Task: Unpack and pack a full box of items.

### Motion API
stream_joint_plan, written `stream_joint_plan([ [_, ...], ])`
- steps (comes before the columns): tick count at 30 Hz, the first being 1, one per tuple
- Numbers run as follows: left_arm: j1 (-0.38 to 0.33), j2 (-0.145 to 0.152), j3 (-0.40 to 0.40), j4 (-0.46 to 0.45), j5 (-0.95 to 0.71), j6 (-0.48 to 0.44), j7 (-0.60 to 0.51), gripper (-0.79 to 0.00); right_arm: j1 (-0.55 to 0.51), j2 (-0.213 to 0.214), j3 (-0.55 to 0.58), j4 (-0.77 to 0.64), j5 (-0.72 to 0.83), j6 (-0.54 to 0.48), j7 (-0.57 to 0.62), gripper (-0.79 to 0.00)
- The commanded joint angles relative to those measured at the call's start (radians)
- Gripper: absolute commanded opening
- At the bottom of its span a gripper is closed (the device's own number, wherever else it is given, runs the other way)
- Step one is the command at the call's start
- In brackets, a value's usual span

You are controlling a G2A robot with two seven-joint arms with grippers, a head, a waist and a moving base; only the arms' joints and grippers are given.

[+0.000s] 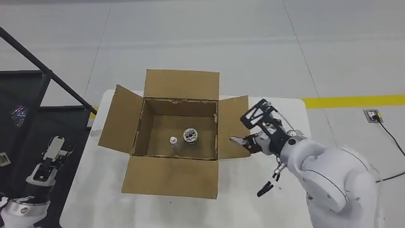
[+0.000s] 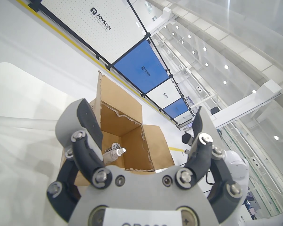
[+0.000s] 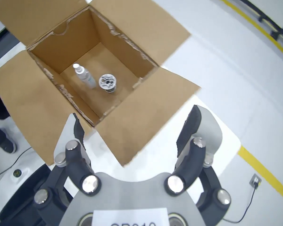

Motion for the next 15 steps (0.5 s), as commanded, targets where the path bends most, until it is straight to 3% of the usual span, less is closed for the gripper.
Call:
stream_joint_plan([
  [1,0.0,0.0,0.0,0.0,0.0,0.0,0.0,0.0,-0.057,0.004,0.063,0.003,-0.071,0.078,-0.013,0.0],
  [3,0.0,0.0,0.0,0.0,0.0,0.0,0.0,0.0,-0.082,0.004,0.097,0.045,-0.106,0.17,-0.03,0.0],
  [10,0.0,0.0,0.0,0.0,0.0,0.0,0.0,0.0,-0.016,0.01,0.136,0.306,-0.098,0.235,-0.035,0.0],
  [15,0.0,0.0,0.0,0.0,0.0,0.0,0.0,0.0,0.016,0.014,0.16,0.434,-0.084,0.279,-0.105,-0.018],
])
